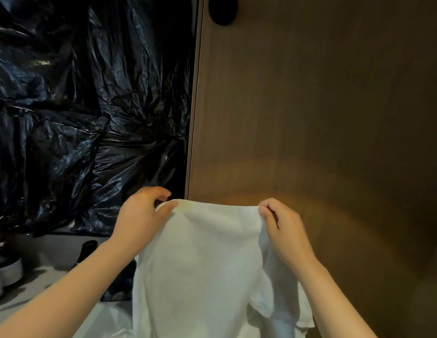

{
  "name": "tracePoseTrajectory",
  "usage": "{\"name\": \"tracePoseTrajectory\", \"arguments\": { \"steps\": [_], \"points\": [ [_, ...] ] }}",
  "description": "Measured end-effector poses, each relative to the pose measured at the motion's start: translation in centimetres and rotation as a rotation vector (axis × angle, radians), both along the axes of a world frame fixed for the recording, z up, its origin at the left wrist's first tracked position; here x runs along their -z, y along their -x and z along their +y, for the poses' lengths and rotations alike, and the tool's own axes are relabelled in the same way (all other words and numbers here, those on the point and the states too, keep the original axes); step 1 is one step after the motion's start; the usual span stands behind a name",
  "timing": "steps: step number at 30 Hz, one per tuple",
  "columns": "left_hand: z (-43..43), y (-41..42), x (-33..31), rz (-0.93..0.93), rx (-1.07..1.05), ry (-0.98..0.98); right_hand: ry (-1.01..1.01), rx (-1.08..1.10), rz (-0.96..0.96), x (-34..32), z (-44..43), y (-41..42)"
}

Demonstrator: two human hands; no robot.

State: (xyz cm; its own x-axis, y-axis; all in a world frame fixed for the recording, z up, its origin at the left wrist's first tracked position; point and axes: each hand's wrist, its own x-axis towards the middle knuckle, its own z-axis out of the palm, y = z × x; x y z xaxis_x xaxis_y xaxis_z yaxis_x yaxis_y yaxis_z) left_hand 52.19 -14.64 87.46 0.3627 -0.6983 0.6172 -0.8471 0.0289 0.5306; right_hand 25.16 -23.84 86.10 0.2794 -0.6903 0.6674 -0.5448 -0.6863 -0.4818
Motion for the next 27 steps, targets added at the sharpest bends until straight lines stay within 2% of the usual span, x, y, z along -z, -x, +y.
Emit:
{"name": "tracePoseTrajectory", "arguments": {
  "steps": [5,11,15,17,21,27],
  "points": [
    [1.0,4.3,-0.6,-0.01,0.279,0.042,0.048,-0.136,-0.015,-1.6,2.1,-1.4],
    [1.0,6.9,-1.2,0.235,0.604,-0.076,0.08,-0.327,-0.014,-2.9,3.6,-1.6],
    [1.0,7.5,-0.5,0.371,0.803,-0.153,0.067,-0.346,-0.046,-2.8,3.9,-1.0],
    [0.9,7.8,-0.1,0.396,0.763,-0.148,0.039,-0.325,-0.05,-2.3,3.9,-0.7],
    [0.6,8.4,0.6,0.336,0.554,-0.02,-0.051,-0.258,-0.048,-0.9,3.7,0.3],
    [0.3,7.6,0.5,0.326,0.402,0.075,-0.275,-0.159,-0.059,1.9,3.6,2.4]
  ]
}}
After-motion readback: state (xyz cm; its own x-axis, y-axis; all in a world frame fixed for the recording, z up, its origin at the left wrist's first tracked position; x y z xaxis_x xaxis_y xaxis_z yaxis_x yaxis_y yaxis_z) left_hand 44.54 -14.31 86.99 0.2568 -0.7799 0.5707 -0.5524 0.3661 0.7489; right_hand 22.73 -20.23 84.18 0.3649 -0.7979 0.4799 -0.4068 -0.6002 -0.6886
